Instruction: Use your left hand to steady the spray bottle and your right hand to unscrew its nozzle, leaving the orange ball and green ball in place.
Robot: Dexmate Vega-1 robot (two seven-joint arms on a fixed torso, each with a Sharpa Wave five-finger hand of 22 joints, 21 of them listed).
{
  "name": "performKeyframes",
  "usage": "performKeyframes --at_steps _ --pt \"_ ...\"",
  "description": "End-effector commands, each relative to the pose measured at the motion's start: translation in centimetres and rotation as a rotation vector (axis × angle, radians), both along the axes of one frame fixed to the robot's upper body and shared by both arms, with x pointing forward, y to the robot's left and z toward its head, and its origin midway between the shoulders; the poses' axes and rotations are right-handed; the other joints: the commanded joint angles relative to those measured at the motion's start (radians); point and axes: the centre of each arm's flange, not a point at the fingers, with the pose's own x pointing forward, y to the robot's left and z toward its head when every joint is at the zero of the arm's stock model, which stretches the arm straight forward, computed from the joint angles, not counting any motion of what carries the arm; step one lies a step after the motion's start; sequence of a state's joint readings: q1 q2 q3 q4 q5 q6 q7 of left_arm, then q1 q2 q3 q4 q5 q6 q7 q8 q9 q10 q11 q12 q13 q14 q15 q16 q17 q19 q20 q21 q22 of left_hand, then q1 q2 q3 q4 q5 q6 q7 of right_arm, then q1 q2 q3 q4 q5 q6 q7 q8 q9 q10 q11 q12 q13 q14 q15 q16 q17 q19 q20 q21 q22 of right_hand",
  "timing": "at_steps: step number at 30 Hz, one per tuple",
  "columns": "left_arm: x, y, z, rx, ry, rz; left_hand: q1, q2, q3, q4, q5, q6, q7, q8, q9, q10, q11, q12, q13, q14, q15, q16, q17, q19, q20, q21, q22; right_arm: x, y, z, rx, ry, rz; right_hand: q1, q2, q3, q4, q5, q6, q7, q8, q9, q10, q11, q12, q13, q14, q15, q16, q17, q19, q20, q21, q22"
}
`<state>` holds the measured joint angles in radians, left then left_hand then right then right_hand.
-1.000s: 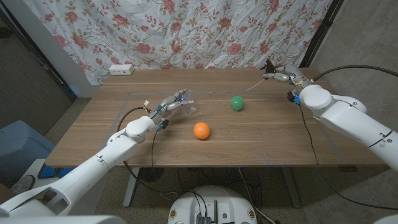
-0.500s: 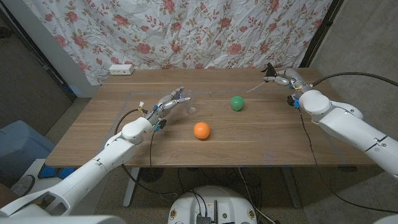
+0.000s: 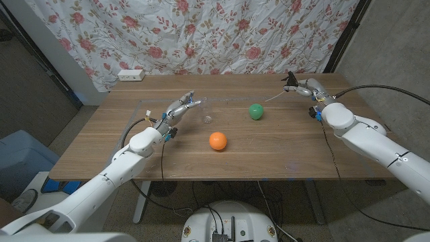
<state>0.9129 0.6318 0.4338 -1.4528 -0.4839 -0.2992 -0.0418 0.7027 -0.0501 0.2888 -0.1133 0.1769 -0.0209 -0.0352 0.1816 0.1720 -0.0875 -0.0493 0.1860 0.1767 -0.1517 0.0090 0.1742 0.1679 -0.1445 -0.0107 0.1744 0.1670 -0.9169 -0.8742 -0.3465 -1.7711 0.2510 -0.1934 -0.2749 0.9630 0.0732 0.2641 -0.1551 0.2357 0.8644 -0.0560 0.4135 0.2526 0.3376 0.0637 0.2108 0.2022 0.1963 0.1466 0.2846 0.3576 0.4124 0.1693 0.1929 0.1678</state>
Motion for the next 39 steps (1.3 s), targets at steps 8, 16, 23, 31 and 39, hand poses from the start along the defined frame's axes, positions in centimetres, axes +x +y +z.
performKeyframes --at_steps 8,16,23,31,39 --pt "0.6 0.9 -0.3 -0.083 -0.001 0.027 -0.032 0.02 -0.002 0.013 -0.002 0.031 -0.001 0.013 0.003 0.024 -0.008 0.013 0.001 0.018 0.001 0.01 0.002 0.01 0.007 0.012 0.003 3.2 -0.8 -2.2 0.056 0.018 0.065 -0.01 0.002 -0.004 0.002 -0.007 0.008 -0.035 0.0 0.002 0.002 -0.014 -0.004 0.006 -0.008 -0.005 -0.005 0.003 -0.006 -0.009 -0.003 0.002" --pt "0.7 1.4 -0.4 -0.093 0.015 0.064 -0.051 0.031 -0.004 0.019 -0.002 0.052 -0.002 0.016 0.002 0.032 -0.01 0.015 0.001 0.028 -0.006 0.012 0.002 0.021 0.004 0.016 0.003 4.1 -1.0 -3.1 0.077 0.009 0.085 -0.011 -0.003 -0.006 0.0 -0.013 0.006 -0.034 0.0 0.001 0.006 -0.018 -0.003 0.006 -0.002 0.002 -0.003 0.001 0.0 -0.012 -0.001 0.002" --pt "0.9 1.6 -0.7 -0.118 0.025 0.073 -0.066 0.044 -0.004 0.022 -0.002 0.073 -0.005 0.018 0.002 0.049 -0.013 0.019 0.0 0.042 -0.013 0.013 0.002 0.033 0.003 0.019 0.003 4.9 -1.0 -3.8 0.075 0.022 0.099 -0.011 -0.008 -0.007 -0.002 -0.017 -0.002 -0.038 -0.002 0.0 0.002 -0.019 -0.005 0.006 -0.007 0.004 -0.006 0.0 0.0 -0.014 -0.001 0.002" --pt "1.0 1.8 -0.9 -0.153 0.029 0.089 -0.086 0.077 0.001 0.032 0.001 0.094 -0.003 0.018 0.002 0.061 -0.006 0.02 0.0 0.055 -0.012 0.015 0.002 0.042 0.004 0.02 0.003 5.6 -0.9 -4.5 0.084 0.033 0.105 -0.013 -0.018 -0.011 -0.004 -0.028 -0.03 -0.053 -0.012 -0.002 -0.008 -0.023 -0.01 0.006 -0.026 0.004 -0.016 -0.001 -0.005 -0.017 -0.003 0.002" --pt "1.0 2.0 -1.2 -0.168 0.047 0.108 -0.097 0.101 0.006 0.035 0.002 0.104 0.001 0.016 0.002 0.072 -0.004 0.021 0.0 0.07 -0.013 0.016 0.002 0.052 0.006 0.022 0.003 6.1 -0.8 -5.0 0.09 0.055 0.106 -0.012 -0.024 -0.012 -0.005 -0.035 -0.052 -0.062 -0.019 -0.003 -0.019 -0.02 -0.013 0.007 -0.031 0.003 -0.018 -0.002 -0.007 -0.018 -0.004 0.002"
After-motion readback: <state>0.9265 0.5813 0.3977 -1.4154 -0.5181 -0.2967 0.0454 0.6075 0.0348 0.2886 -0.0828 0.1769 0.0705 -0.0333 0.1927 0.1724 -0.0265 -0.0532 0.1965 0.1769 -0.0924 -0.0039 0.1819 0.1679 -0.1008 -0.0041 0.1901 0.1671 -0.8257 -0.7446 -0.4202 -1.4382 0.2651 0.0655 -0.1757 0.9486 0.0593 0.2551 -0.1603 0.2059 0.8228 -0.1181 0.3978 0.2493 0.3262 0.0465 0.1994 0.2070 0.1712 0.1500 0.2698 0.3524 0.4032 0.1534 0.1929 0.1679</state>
